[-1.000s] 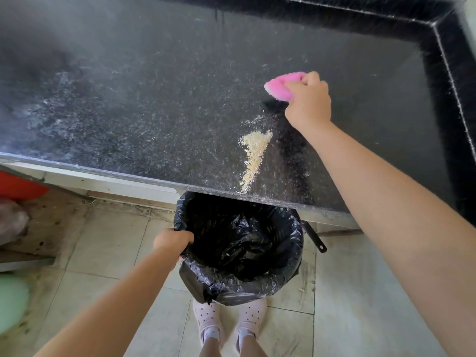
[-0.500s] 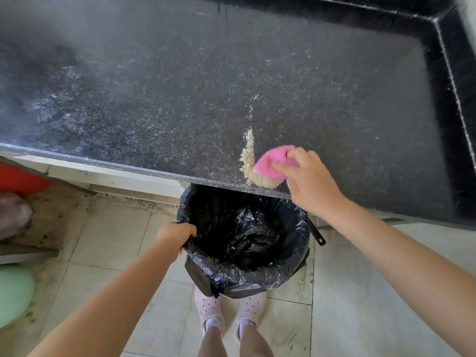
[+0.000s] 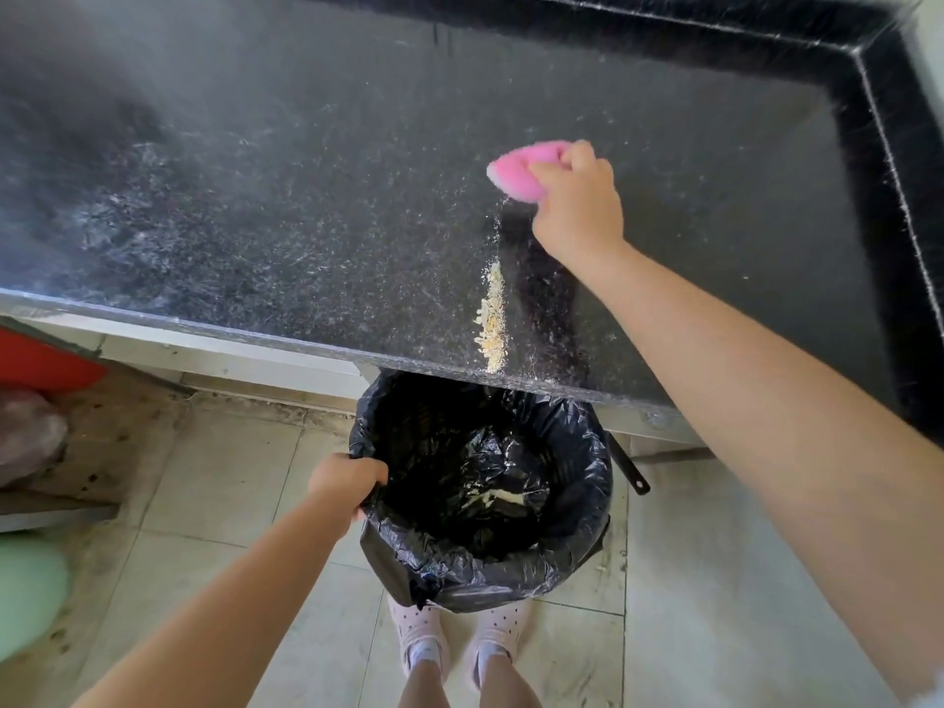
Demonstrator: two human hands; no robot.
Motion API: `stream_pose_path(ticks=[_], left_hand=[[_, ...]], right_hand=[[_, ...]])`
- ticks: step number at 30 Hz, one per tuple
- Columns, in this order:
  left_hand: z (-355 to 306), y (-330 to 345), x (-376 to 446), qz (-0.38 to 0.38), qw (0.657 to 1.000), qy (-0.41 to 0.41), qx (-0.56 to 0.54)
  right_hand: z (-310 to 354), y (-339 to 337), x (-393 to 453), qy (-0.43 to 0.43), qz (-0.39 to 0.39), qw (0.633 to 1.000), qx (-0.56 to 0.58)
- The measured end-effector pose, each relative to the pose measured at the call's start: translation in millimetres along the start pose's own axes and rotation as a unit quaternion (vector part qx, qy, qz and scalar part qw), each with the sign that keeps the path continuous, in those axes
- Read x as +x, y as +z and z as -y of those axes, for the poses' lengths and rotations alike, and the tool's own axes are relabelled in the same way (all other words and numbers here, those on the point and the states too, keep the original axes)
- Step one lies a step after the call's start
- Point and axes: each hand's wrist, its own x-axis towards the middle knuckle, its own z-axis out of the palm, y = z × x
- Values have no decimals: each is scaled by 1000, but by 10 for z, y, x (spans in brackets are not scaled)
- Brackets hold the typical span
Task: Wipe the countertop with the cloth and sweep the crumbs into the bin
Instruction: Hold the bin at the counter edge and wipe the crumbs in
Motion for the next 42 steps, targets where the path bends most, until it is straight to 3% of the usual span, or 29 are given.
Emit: stream_pose_path(ticks=[4,12,21,28,33,35,38,42], left_hand=[[13,13,56,0,1000,5,22],[-29,-21,94,16,999,6,30],[-36,-46,-36,3,997,19,72],[-26,-38,-107,3,995,26,94],[-32,8,-113,3,997,28,79],[-38,19,-99,1,997,29,76],[-36,42,-102,4,997,27,69],[-24,58,-122,3,998,25,58]], right_hand=[[-7,261,308,26,48,998,-43],[-21,293,-246,-184,115,976,-2],[11,229,-1639,-276,98,953,74],[-227,-157,-1395,-194,-10,976,102],[-810,-287,-714,35,-7,999,7],[-921,-245,-608,84,15,996,-16],[-903,-87,-651,96,45,994,-37],[-713,-20,-818,80,21,996,-25]])
